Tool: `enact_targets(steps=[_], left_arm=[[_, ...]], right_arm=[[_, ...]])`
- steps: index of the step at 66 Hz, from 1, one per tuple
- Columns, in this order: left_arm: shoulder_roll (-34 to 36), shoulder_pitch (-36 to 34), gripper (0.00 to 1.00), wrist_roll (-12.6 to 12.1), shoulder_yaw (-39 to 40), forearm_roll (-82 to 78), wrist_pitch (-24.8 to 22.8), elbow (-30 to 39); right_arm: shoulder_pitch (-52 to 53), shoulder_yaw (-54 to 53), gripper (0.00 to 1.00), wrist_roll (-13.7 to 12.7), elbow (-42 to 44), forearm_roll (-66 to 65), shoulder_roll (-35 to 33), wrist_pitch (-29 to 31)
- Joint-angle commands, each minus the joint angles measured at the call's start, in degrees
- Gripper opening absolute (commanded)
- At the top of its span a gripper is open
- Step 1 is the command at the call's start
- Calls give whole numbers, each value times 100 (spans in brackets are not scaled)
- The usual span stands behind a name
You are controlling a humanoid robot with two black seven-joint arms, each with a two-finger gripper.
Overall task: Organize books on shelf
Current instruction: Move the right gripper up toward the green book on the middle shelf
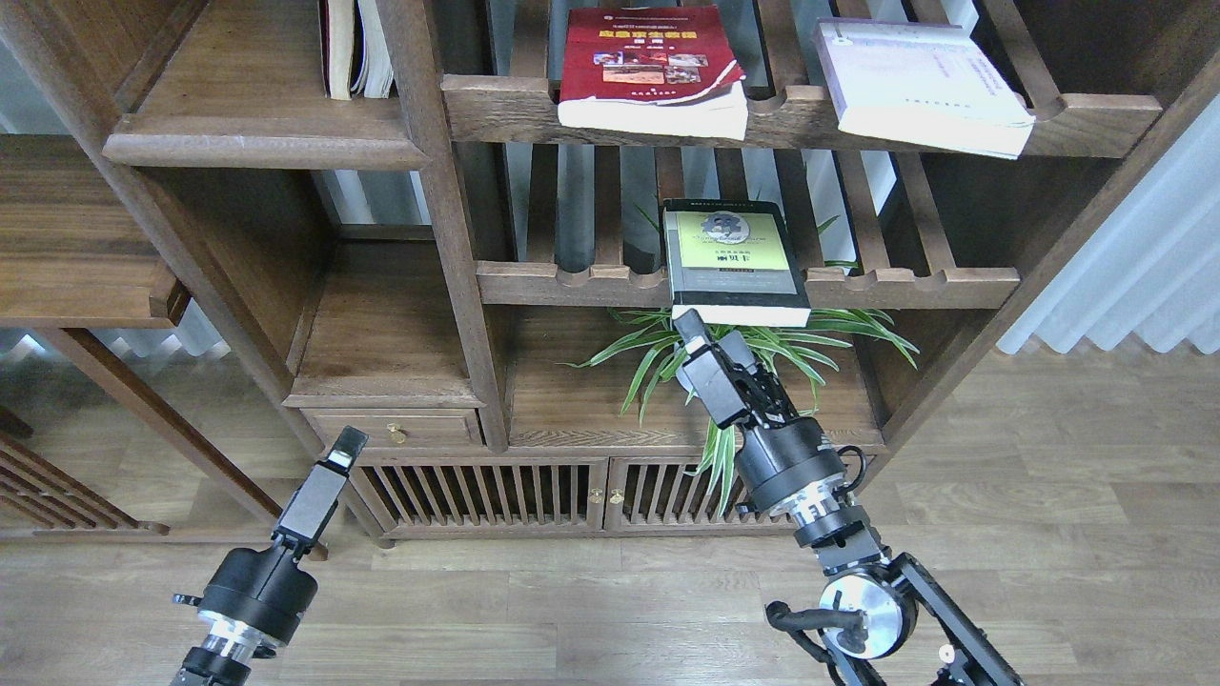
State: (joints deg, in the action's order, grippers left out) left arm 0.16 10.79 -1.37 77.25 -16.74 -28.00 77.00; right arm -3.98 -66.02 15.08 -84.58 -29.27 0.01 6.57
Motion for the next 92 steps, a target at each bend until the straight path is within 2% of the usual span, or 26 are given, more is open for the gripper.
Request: enact_targets(steps=[1, 5, 6, 9, 18, 35, 40, 48, 51, 68, 92], left_arm=[[-16, -104, 100, -3, 115, 30, 0, -256], [-16, -104, 100, -91, 133, 30, 0, -274], [-16, -104, 100, -283, 176, 47, 0, -213], [-16, -112, 100, -355, 185, 39, 0, -212], [-16, -121, 100, -399, 133, 4, 0, -221], [-16, -121, 100, -399, 185, 4, 0, -150], [-16, -121, 100, -399, 203, 4, 0, -150], [-16, -121, 100, -399, 273, 4, 0, -150], [-16, -121, 100, -390, 352, 12, 0, -150], [-16, -121, 100, -390, 502, 4, 0, -150], [-16, -121, 100, -390, 563, 4, 0, -150]], right_arm=[[99, -7, 99, 4, 187, 0, -1, 29], [134, 2, 99, 13, 258, 9, -1, 29], [143, 10, 99, 13, 310, 9, -1, 29], [151, 37, 99, 4, 319, 9, -1, 55], [204, 63, 99, 4, 495, 9, -1, 494], [275, 2, 99, -22, 1242, 325, -1, 2138], [257, -25, 99, -31, 1312, 712, -1, 2143], [371, 125, 99, -207, 1418, 1424, -238, 2143], [668, 151, 99, -286, 1758, 1704, -203, 2143], [679, 203, 99, -268, 2244, 1864, -1, 2143], [415, 1680, 99, -321, 2305, 1943, -141, 2143]])
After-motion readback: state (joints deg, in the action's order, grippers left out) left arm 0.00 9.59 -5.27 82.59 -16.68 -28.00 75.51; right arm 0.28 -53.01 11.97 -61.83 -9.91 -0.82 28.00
